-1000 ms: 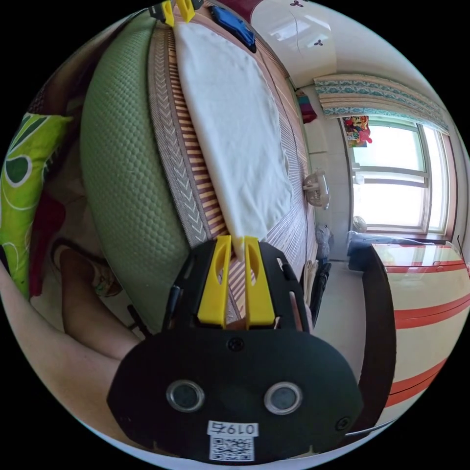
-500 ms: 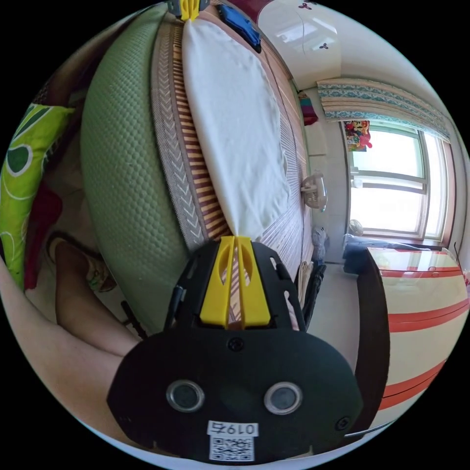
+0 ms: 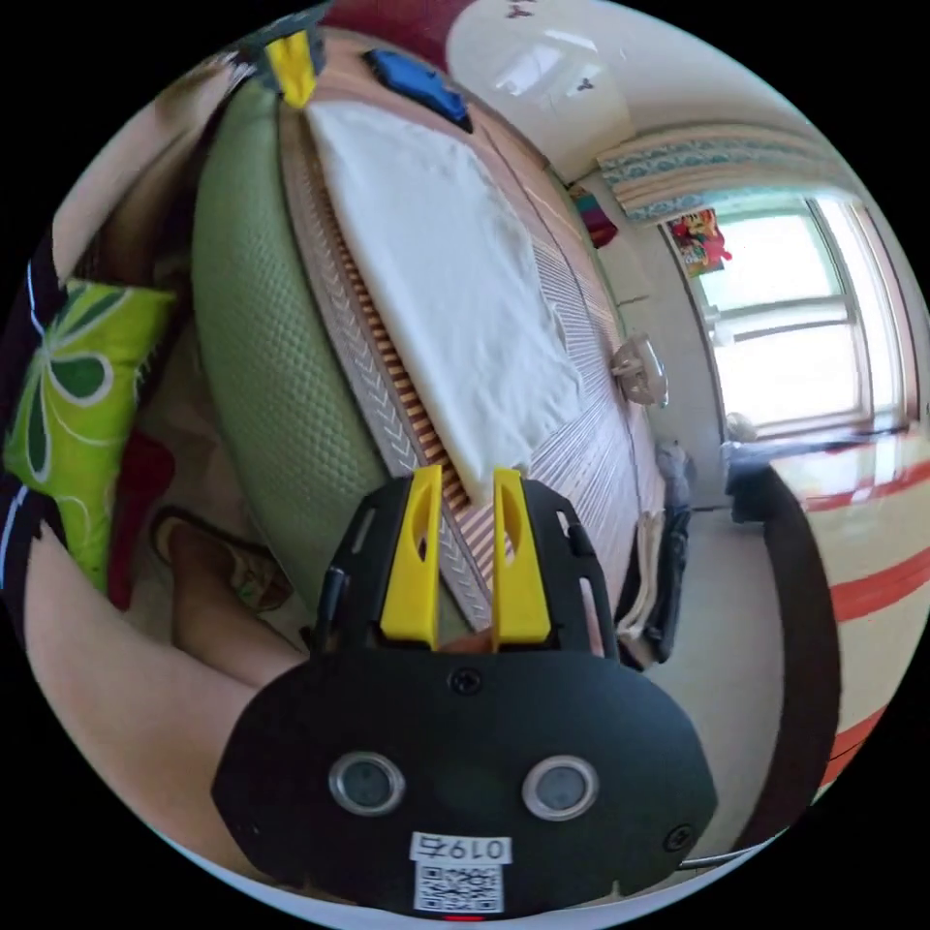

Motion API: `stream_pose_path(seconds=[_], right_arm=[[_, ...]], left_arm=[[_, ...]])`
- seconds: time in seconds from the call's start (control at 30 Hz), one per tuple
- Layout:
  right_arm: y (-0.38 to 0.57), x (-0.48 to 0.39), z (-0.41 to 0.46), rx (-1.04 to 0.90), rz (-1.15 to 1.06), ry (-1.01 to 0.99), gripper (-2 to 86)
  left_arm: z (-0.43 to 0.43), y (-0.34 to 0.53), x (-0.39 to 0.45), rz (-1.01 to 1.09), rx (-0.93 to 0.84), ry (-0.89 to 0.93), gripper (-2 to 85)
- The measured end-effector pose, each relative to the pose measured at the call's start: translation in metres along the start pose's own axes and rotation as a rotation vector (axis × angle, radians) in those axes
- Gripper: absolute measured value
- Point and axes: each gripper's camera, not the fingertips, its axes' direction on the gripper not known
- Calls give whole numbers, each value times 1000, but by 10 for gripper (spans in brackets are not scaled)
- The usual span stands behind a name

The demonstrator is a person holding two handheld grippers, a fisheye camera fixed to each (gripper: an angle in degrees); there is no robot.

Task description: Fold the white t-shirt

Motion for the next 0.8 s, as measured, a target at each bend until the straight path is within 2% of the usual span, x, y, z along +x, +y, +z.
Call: stream_pose_path(seconds=[0.1, 0.17, 0.27, 0.4, 0.57, 0.67, 0.8], right_arm=[[27, 56, -1, 40, 242, -144, 72], [53, 110, 9, 81, 507, -276, 53], [79, 164, 32, 130, 757, -479, 55], [94, 192, 61, 81, 874, -508, 71], [152, 233, 99, 121, 1092, -759, 63], [170, 254, 103, 152, 1115, -797, 23], [189, 274, 107, 199, 1149, -835, 0]], left_arm=[[-24, 24, -57, -160, 112, 123, 11], [-37, 41, -114, -367, 249, 204, 15], [-36, 48, -178, -593, 323, 234, 23], [-12, 51, -239, -760, 276, 335, 47], [15, 109, -315, -1069, 357, 544, 67], [32, 128, -340, -1135, 341, 631, 60], [41, 140, -364, -1156, 315, 661, 37]])
